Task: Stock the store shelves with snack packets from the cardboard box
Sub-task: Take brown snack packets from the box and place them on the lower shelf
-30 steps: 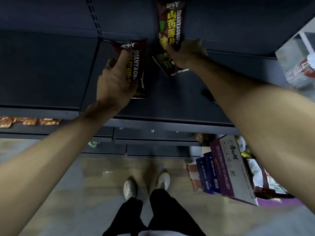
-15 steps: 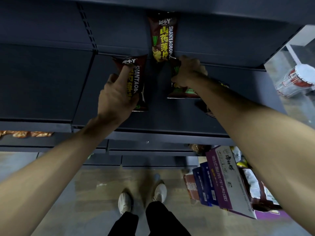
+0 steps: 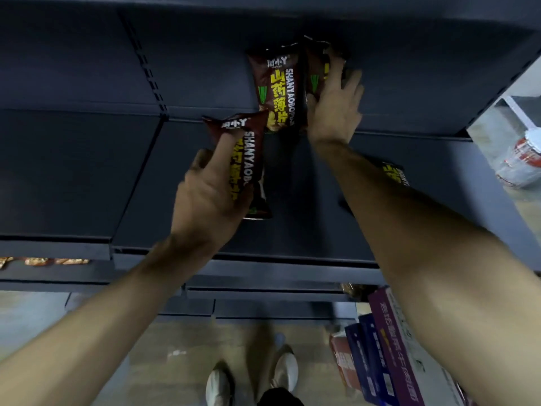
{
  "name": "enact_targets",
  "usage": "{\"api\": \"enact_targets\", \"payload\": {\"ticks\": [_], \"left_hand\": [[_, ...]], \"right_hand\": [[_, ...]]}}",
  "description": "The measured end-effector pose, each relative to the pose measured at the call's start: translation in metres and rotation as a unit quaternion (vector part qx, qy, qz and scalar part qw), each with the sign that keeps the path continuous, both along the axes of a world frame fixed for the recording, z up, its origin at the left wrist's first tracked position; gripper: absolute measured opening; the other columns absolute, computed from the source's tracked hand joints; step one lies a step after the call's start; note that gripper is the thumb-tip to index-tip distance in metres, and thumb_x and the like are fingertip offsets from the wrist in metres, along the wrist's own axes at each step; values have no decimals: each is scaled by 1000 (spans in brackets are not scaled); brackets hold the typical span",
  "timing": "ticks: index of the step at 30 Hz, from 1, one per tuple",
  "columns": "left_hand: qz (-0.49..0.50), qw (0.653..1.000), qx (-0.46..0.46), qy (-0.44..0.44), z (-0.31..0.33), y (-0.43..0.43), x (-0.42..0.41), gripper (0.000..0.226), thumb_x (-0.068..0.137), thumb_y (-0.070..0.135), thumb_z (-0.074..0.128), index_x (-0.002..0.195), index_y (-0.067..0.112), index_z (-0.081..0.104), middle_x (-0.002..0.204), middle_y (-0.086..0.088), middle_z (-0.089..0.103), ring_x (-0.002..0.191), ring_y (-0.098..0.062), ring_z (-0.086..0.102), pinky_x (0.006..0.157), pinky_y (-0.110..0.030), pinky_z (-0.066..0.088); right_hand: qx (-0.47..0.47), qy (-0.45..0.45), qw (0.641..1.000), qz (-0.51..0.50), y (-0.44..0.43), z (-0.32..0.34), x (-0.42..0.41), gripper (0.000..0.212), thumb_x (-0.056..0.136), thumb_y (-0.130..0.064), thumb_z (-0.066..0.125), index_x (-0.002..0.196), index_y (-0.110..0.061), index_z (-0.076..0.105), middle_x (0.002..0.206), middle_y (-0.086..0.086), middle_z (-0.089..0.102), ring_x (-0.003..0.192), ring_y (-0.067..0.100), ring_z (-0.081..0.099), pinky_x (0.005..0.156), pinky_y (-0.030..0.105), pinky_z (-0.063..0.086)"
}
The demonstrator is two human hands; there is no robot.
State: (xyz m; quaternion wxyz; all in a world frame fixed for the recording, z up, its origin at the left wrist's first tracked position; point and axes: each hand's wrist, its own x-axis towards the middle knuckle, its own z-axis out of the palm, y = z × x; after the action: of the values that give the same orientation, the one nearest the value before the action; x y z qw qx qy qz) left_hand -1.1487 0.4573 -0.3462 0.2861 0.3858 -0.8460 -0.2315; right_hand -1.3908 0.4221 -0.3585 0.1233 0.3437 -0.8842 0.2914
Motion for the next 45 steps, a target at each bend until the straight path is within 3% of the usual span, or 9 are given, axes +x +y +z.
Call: {"api": "enact_targets", "payload": {"ticks": [13,20,23,28,34,38,40,43,45], "left_hand": [[8,999,-4,31,-13,16,5,70,82,25,70,142,41,36,104,0,52,83,-22,57,70,-43,55],[8,999,9,41,-15,18,0,71,83,21,71,141,40,36,106,-2,53,88,-18,54,71,-39,52],[7,999,10,43,-14,15,-10,71,83,20,71,141,39,36,107,-3,55,92,-18,54,74,-39,53],[4,999,9,31,-14,1,-27,68,83,23,68,140,39,35,109,-4,55,94,-24,55,78,-43,52],[-2,1000,4,25,-21,-7,-39,67,83,23,69,140,37,36,112,-5,55,98,-27,57,79,-49,53],[-4,999,-11,30,-27,-13,-52,69,84,22,68,143,34,35,113,-7,54,97,-28,56,78,-44,52],[-11,999,-25,30,-29,-17,-62,70,84,22,68,145,32,35,114,-7,53,96,-28,55,75,-37,47],[-5,998,-51,27,-28,-25,-77,71,86,23,66,148,32,32,117,-8,50,95,-30,56,75,-41,48],[28,997,-67,7,-27,-34,-89,74,88,24,64,149,38,25,120,-5,46,99,-31,56,74,-44,47]], "right_hand": [[-20,-5,999,-33,-13,-19,-12,70,88,-22,69,147,-23,32,148,16,28,129,31,34,71,37,52],[13,-16,1000,-1,20,0,-2,74,88,-39,68,149,-27,28,150,16,25,131,33,33,75,42,51],[43,-37,998,8,57,12,-6,69,87,-37,67,144,-26,30,148,13,26,129,34,35,80,46,50],[126,-111,984,54,118,15,-22,63,87,-28,70,139,-30,35,136,11,36,124,34,42,86,40,47],[172,-125,977,2,135,24,-24,58,87,-42,69,136,-26,42,134,13,42,121,39,49,92,42,46],[294,-186,938,-5,165,18,-14,77,77,-57,72,140,-32,37,133,14,49,118,39,53,94,41,47],[321,-209,924,5,170,13,-9,73,83,-50,69,145,-34,33,135,12,51,120,38,53,96,42,47],[295,-155,943,13,162,18,-7,57,95,-39,58,144,-31,32,129,15,54,115,40,55,82,39,43],[205,-121,971,37,148,22,-7,57,97,-37,55,146,-35,27,123,14,52,101,38,57,76,37,39]]}}
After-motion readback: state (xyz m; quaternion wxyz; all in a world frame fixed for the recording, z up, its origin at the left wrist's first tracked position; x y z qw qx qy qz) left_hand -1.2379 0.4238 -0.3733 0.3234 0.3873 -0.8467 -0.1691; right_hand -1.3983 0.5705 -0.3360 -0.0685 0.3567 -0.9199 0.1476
